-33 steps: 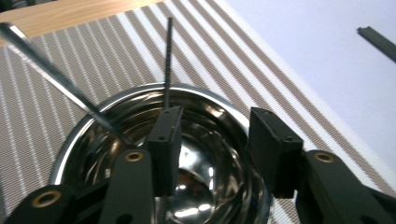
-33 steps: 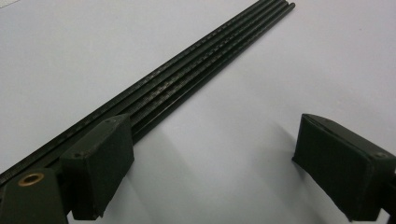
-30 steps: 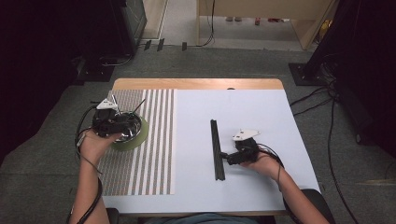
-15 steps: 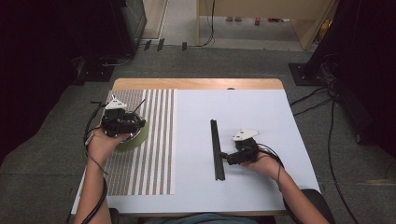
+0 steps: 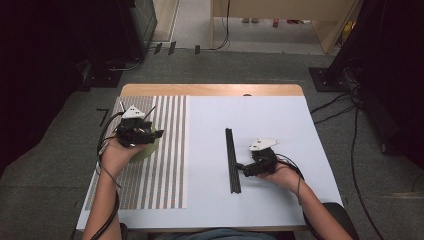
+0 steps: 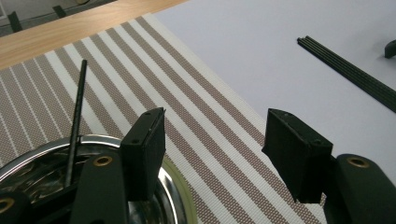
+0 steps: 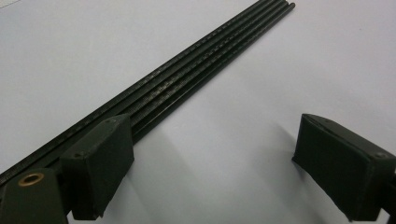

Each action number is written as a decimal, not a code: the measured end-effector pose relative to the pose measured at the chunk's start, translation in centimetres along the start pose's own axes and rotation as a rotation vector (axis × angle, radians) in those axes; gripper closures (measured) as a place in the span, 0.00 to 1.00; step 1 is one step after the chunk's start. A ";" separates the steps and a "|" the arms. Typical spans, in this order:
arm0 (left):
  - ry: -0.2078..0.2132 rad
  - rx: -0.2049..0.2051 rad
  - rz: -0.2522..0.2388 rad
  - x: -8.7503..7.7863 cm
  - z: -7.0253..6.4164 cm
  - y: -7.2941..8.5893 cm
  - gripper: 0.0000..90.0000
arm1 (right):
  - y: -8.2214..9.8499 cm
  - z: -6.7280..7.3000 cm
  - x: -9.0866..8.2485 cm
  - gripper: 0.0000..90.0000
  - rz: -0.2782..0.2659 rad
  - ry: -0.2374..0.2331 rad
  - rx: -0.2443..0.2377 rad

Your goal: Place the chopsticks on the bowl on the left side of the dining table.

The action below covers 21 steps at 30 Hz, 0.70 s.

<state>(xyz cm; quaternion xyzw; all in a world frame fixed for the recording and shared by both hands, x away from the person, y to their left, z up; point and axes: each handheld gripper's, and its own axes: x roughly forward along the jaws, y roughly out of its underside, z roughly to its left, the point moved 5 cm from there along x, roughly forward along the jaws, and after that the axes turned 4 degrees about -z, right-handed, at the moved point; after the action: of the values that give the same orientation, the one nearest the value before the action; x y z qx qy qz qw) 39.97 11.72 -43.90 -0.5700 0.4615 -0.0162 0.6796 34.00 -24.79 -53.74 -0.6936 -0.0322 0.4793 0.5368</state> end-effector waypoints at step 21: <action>0.031 0.031 0.003 2.2 -2.6 -0.4 0.42 | 0.0 0.0 0.0 0.13 0.000 0.000 0.000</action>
<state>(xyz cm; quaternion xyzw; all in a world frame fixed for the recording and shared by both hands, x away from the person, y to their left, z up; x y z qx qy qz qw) 39.72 8.42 -44.73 -0.5582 0.4725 -0.0312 0.6813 34.00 -24.79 -53.74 -0.6936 -0.0323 0.4792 0.5369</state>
